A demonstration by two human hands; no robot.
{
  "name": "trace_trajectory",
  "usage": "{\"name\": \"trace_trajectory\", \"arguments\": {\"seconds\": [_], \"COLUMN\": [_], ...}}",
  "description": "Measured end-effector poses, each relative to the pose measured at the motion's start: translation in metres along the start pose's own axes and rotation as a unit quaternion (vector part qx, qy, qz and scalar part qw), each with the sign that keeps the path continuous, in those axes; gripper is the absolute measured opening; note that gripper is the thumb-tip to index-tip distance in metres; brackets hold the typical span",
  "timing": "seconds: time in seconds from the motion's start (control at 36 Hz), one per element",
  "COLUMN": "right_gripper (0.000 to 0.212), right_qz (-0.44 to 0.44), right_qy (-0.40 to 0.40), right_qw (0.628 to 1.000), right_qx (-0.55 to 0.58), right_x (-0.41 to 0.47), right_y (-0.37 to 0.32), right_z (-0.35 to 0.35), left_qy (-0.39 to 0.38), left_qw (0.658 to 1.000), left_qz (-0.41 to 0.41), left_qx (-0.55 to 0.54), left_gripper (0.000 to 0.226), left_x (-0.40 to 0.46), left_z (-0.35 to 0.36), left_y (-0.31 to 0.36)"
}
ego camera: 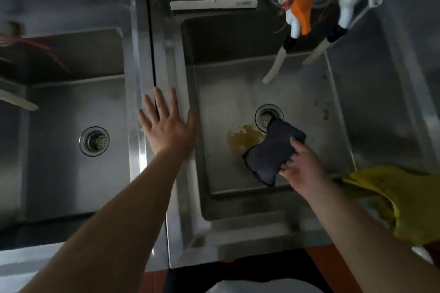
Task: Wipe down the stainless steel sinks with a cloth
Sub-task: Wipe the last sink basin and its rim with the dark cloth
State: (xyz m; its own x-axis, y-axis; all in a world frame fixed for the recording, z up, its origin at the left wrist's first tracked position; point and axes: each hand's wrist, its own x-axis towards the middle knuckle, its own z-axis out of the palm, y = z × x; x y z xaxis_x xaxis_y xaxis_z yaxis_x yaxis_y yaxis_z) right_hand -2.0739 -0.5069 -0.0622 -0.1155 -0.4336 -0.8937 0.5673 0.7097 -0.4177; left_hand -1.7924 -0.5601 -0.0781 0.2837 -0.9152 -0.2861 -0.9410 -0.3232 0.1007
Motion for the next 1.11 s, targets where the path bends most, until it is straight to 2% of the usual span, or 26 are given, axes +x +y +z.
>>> {"name": "trace_trajectory", "arguments": {"seconds": [0.06,0.11,0.19,0.25,0.31,0.33,0.36,0.42,0.44,0.47,0.5,0.61,0.78,0.86,0.97,1.11], "right_gripper": [0.042,0.029,0.025,0.028,0.037,0.043,0.05,0.063,0.067,0.068,0.066,0.059,0.062,0.064,0.062,0.065], "right_qz": [-0.033,-0.118,-0.276,-0.338,-0.365,-0.372,-0.378,-0.359,-0.335,-0.315,-0.301,-0.298,-0.293,-0.295,-0.31,-0.346], "right_qy": [0.029,0.09,0.141,0.109,0.001,-0.063,-0.102,-0.12,-0.124,-0.128,-0.131,-0.106,-0.004,0.003,0.012,0.0], "right_qw": [0.998,0.978,0.886,0.826,0.779,0.739,0.671,0.516,0.465,0.438,0.43,0.446,0.54,0.565,0.55,0.511], "right_qx": [-0.052,-0.144,-0.344,-0.437,-0.51,-0.558,-0.629,-0.769,-0.81,-0.832,-0.841,-0.838,-0.789,-0.771,-0.776,-0.787], "right_x": [0.038,0.074,0.117,0.142,0.164,0.176,0.187,0.207,0.216,0.224,0.233,0.265,0.304,0.316,0.322,0.323], "right_y": [-0.019,-0.034,-0.039,-0.034,-0.023,-0.014,-0.004,0.015,0.022,0.029,0.034,0.038,0.019,0.012,0.016,0.028], "right_z": [0.006,0.02,0.053,0.078,0.101,0.11,0.117,0.125,0.125,0.125,0.124,0.134,0.218,0.251,0.246,0.224], "left_qy": [0.027,0.042,0.057,0.06,0.06,0.06,0.058,0.051,0.049,0.047,0.045,0.064,0.111,0.117,0.109,0.104], "left_qw": [1.0,0.999,0.998,0.998,0.998,0.998,0.998,0.998,0.998,0.998,0.998,0.997,0.993,0.993,0.994,0.994], "left_qz": [-0.008,-0.011,-0.012,-0.015,-0.022,-0.026,-0.029,-0.031,-0.032,-0.033,-0.033,-0.027,-0.018,-0.016,-0.022,-0.023], "left_qx": [0.003,0.005,0.001,-0.002,-0.006,-0.008,-0.009,-0.008,-0.005,-0.002,0.003,0.016,0.022,0.02,0.018,0.018], "left_gripper": [0.075,0.075,0.074,0.074,0.075,0.075,0.075,0.075,0.076,0.076,0.076,0.074,0.072,0.072,0.071,0.072], "left_x": [0.002,0.005,0.005,0.006,0.005,0.005,0.006,0.006,0.006,0.007,0.007,0.007,0.009,0.009,0.008,0.008], "left_z": [0.007,0.01,0.011,0.009,0.007,0.006,0.006,0.004,0.003,0.002,0.002,0.008,0.017,0.018,0.015,0.012], "left_y": [0.002,0.0,0.0,0.002,0.003,0.003,0.003,0.005,0.005,0.005,0.005,0.004,0.002,0.002,0.004,0.004]}}
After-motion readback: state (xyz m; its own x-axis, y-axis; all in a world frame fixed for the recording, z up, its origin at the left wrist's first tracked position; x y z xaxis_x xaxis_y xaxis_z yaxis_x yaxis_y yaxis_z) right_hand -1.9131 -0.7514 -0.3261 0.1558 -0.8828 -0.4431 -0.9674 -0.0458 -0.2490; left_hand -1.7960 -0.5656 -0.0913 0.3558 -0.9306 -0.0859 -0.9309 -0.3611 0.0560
